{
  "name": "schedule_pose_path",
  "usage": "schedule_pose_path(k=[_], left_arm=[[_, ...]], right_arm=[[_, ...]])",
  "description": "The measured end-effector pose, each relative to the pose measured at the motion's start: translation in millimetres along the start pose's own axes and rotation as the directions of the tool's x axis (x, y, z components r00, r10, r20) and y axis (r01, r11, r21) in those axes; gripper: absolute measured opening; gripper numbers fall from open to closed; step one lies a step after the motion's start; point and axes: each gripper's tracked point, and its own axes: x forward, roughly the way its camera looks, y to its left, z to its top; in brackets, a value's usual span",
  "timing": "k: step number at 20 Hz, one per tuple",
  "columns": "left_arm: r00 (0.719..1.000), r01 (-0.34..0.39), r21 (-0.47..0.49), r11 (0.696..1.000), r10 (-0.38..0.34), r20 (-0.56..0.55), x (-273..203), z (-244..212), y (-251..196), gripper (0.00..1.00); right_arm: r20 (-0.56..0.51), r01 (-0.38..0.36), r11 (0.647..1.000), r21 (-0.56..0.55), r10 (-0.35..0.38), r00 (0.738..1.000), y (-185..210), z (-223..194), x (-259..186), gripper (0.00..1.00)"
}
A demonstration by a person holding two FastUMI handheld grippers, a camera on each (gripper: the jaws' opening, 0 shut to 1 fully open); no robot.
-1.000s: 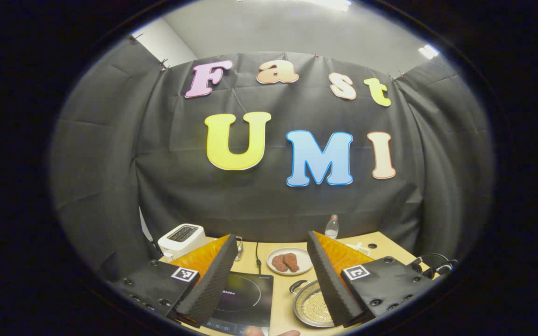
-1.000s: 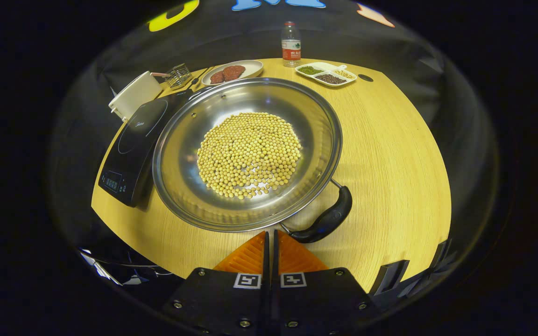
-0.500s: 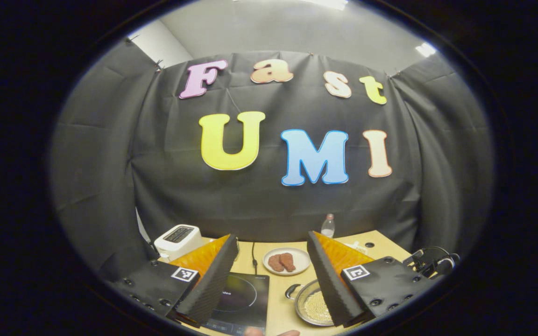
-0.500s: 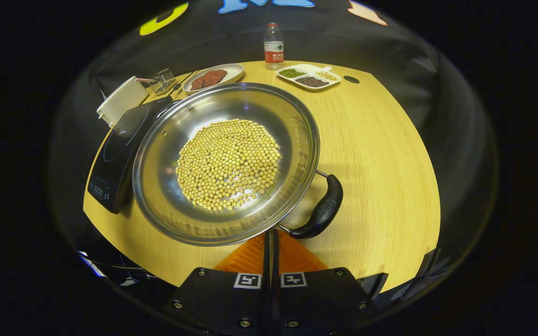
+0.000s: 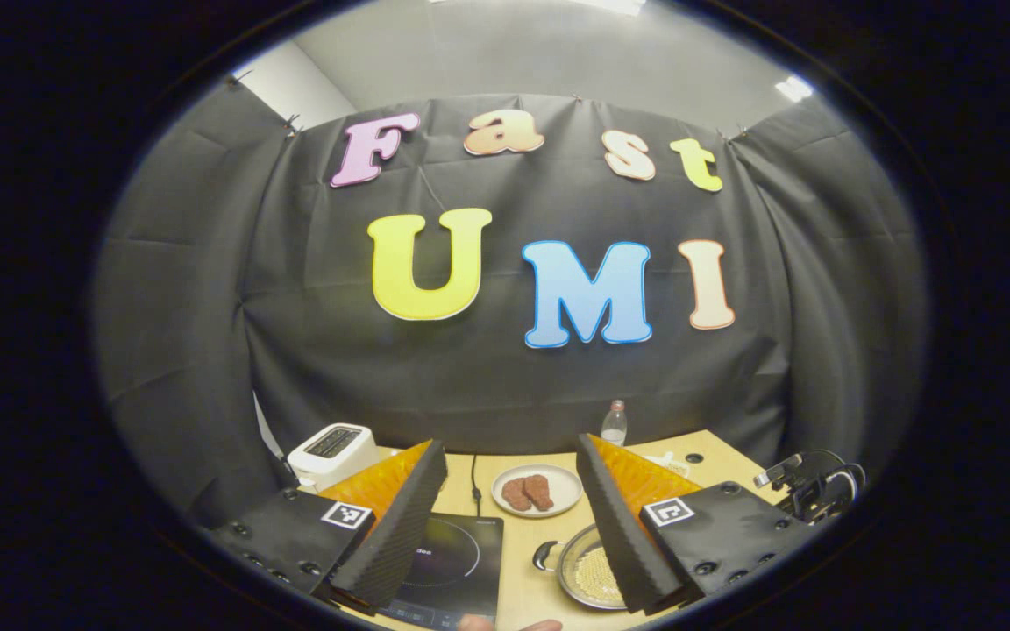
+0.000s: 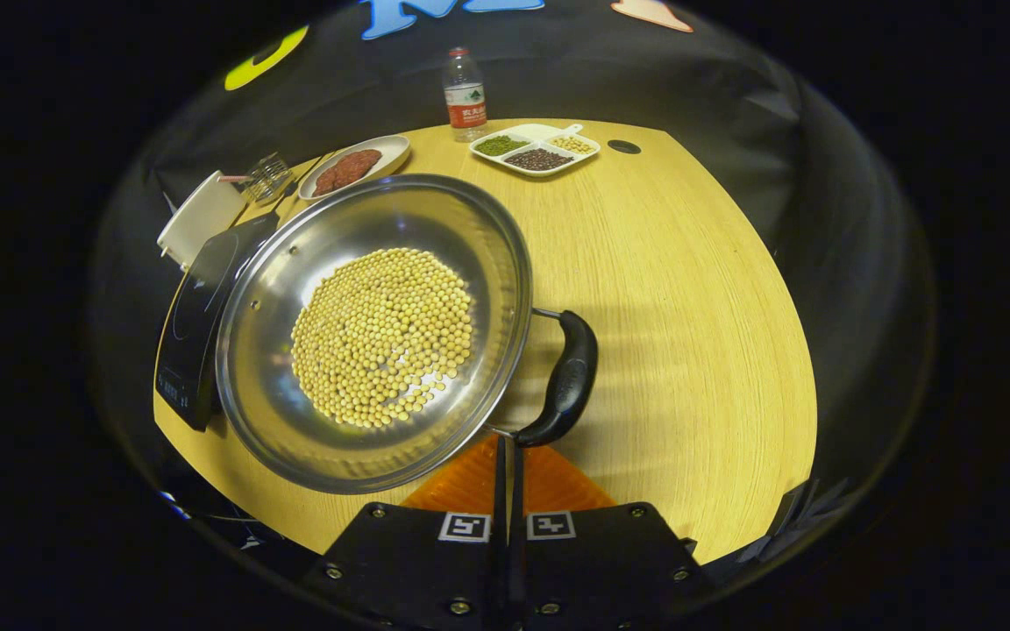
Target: First push the handle of the pot to place it horizontally, then grasp the pot with both hands and set it on the induction cooktop.
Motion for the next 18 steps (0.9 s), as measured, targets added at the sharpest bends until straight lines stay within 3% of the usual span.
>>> schedule_pose_path(k=[14,15,18], left_arm=[[0.997,0.000,-0.013,1.000,-0.001,-0.072,14.9,-33.6,-8.0,0.95],[0.997,0.002,-0.014,1.000,-0.003,-0.078,15.8,-37.4,-8.2,0.99],[0.996,0.014,-0.021,1.000,-0.015,-0.084,16.1,-42.3,-10.2,0.95]], right_arm=[[0.039,0.021,1.000,-0.020,-0.020,0.999,-24.7,43.3,15.5,0.01],[0.040,0.020,1.000,-0.017,-0.020,0.999,-25.2,43.8,14.7,0.01],[0.066,0.026,0.999,-0.024,-0.024,0.998,-26.1,44.3,8.4,0.01]])
